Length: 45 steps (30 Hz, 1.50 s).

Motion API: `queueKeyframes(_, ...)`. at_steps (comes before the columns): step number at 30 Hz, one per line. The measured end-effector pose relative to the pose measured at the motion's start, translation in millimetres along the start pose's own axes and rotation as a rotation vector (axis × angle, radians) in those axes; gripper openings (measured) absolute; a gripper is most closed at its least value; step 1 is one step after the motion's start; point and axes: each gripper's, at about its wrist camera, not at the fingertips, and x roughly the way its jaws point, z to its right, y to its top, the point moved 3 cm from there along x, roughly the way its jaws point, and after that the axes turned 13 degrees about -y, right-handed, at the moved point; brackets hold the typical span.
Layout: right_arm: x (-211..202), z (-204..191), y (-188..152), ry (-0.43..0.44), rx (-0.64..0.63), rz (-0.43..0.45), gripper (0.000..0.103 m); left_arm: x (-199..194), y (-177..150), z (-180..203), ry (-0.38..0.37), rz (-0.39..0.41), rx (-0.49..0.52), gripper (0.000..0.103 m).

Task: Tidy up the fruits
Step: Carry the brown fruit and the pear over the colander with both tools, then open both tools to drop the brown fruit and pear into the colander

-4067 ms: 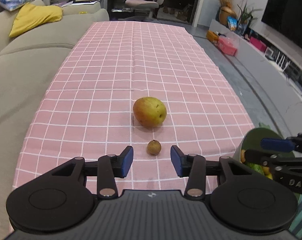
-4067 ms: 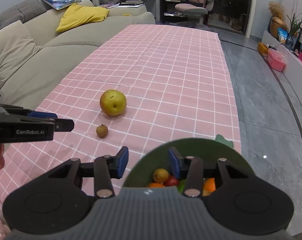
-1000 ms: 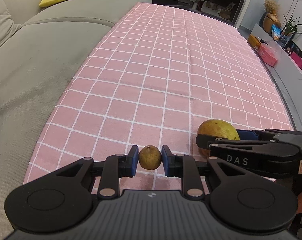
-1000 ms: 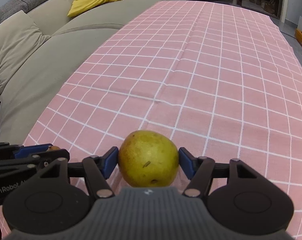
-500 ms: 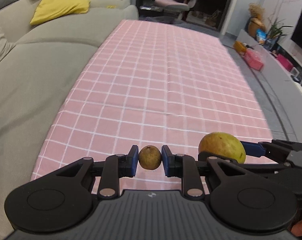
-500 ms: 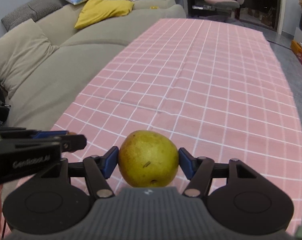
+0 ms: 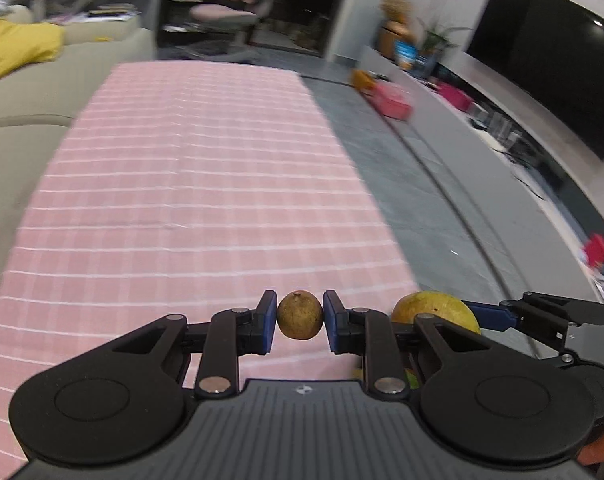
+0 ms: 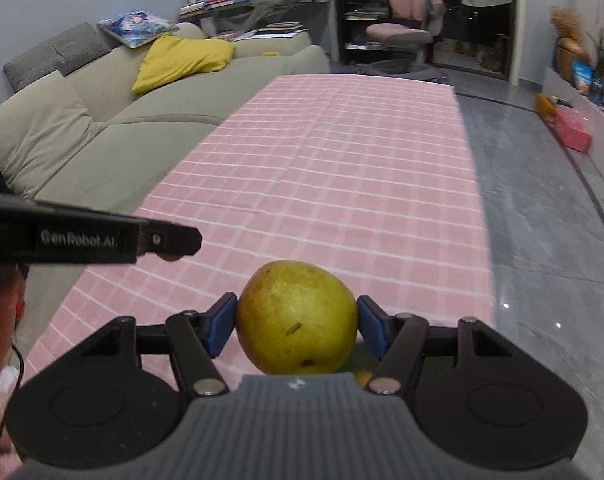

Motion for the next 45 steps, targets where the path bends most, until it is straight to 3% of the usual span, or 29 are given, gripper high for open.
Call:
queueKeyframes(4,-17,33,-26,-0.065,0.03,-0.025,0.062,18,-10,26,-0.032,-0.056,0.075,0.027)
queueKeyframes(9,-23,63,-51,-0.125,0.078,-0.067,0.062,43,-24,46,-0.086,-0.122,0.093,0.027)
queueKeyframes(14,-16,66,-57,-0.153,0.085,-0.092,0.062,71,-41,56,-0.076,-0.201,0.138,0.027)
queueKeyframes(27,22,73,-47,-0.096,0.075,-0.122,0.062,104,-49,52,-0.09,-0.294,0.159,0.027)
queueKeyframes(32,40,79,-42,-0.066,0.124,-0.143,0.062,110,-51,55,-0.083,-0.322,0.234,0.027)
queueKeyframes(35,49,79,-39,-0.041,0.153,-0.162,0.062,113,-51,53,-0.101,-0.328,0.223,0.027)
queueKeyframes(40,63,65,-34,-0.021,0.124,-0.176,0.062,119,-54,56,-0.095,-0.345,0.28,0.027)
queueKeyframes(45,74,60,-32,-0.029,0.104,-0.193,0.062,125,-55,52,-0.108,-0.344,0.245,0.028)
